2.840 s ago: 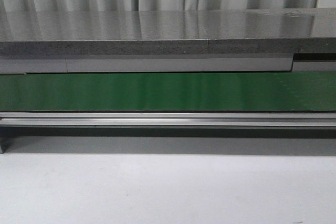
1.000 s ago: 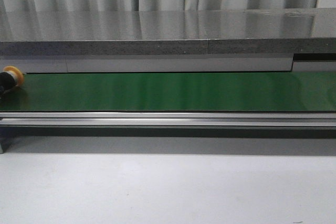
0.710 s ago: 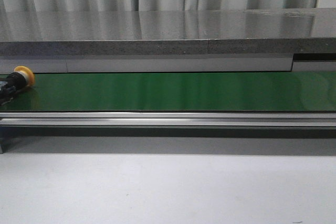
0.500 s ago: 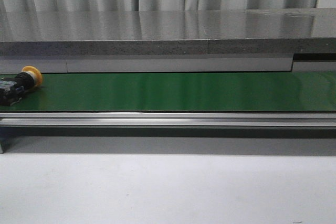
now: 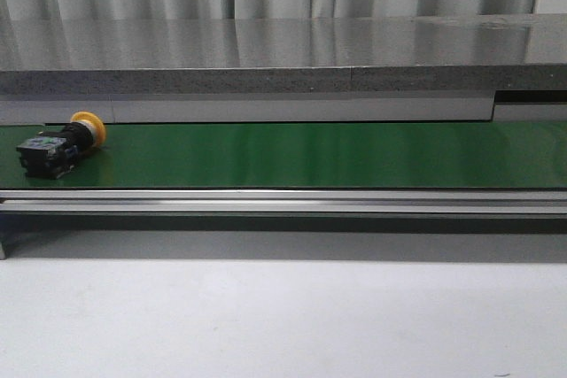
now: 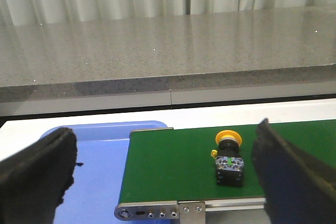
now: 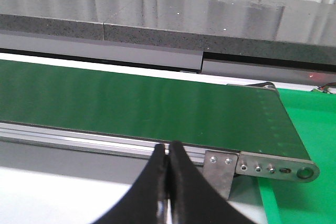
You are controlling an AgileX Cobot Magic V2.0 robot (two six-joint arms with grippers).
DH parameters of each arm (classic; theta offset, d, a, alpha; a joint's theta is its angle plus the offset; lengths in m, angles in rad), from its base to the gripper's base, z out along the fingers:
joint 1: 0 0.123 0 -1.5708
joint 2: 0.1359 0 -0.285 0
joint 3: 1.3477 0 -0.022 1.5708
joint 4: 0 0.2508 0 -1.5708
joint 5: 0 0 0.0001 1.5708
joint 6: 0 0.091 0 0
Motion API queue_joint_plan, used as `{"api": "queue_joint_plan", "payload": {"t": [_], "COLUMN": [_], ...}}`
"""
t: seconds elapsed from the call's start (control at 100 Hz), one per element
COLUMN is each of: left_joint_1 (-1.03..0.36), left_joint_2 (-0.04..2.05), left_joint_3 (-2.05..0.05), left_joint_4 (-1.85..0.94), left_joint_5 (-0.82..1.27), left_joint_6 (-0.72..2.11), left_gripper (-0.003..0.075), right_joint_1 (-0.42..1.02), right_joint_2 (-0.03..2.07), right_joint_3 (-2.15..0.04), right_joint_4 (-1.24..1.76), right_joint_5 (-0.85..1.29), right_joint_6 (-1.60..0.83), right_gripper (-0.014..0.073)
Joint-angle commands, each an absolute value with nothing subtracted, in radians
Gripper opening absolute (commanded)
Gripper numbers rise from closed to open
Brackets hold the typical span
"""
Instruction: Move button from left to right
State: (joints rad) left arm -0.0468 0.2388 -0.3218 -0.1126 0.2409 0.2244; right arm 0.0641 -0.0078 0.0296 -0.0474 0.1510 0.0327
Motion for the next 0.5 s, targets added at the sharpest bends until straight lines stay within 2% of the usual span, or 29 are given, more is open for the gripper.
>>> {"api": "queue_joint_plan", "payload": {"t": [0.0,0.39,0.49], "left_joint_1": [-0.056,-0.056,-0.056], "left_joint_2": [0.213,0.208,0.208], "left_joint_3": [-0.292,-0.232,-0.232], "left_joint_4": [-0.126,-0.148,-0.148], "left_joint_5": [0.088,0.053,0.028], "left_joint_6": [0.225,0.221,0.221], "left_gripper": [0.0643,0.064,0.0585], "right_joint_1": [0.067,0.067,0.067], "right_joint_2": [-0.023,-0.023,-0.023], "right_joint_3": [0.03,0.03,0.03], "right_joint_4": [-0.057,-0.057,-0.057], "right_joint_5": [0.071,0.071,0.071], "right_joint_6": [0.029,0.029,0.029], "right_gripper": [-0.0121,-0.0121,-0.0121]}}
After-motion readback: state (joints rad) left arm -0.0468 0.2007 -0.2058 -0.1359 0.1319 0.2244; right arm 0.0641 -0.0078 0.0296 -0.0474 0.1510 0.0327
